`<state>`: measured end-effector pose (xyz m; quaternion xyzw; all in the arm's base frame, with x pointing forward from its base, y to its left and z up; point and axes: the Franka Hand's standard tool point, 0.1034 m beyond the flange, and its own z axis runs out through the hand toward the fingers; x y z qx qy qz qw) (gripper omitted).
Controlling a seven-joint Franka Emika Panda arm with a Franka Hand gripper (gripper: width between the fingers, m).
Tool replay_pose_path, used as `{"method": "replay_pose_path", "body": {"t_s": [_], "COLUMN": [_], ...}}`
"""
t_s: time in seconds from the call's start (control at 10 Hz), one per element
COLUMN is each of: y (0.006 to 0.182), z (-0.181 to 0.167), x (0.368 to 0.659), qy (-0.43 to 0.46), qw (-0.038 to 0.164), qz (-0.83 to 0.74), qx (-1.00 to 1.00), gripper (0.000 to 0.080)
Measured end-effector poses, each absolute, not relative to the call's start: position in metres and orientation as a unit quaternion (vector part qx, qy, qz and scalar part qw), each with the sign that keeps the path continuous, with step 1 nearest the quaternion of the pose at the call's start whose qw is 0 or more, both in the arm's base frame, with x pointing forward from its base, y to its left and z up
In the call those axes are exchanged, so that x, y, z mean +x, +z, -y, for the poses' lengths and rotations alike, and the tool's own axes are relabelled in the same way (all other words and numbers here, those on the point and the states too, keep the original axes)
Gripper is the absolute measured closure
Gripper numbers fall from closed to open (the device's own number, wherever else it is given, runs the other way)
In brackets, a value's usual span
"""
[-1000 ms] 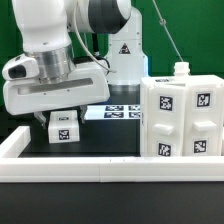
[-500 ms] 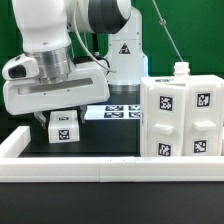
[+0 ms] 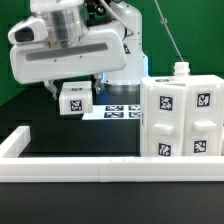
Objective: Assemble cabinet
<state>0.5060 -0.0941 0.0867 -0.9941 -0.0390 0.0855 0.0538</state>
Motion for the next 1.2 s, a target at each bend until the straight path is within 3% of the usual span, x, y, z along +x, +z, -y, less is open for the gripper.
{"method": "replay_pose_path", "body": {"t_s": [0.4, 0.5, 0.7, 0.8, 0.9, 1.2], "y": [0.088, 0.114, 0.160, 0.165, 0.153, 0.153], "z": [0.092, 0.085, 0.067, 0.068, 0.072, 0.067], "x": [0.505, 0.520, 0.553, 0.562, 0.554, 0.550], "qy": [0.095, 0.105, 0.120, 0.118, 0.101, 0.111], "qw": [0.051, 0.044, 0.053, 0.060, 0.070, 0.070], "qz": [0.041, 0.053, 0.059, 0.052, 0.034, 0.032], "qx": [-0.993, -0.992, -0.990, -0.990, -0.992, -0.991], "gripper": [0.0242, 0.0242, 0.0243, 0.0243, 0.0243, 0.0242]}}
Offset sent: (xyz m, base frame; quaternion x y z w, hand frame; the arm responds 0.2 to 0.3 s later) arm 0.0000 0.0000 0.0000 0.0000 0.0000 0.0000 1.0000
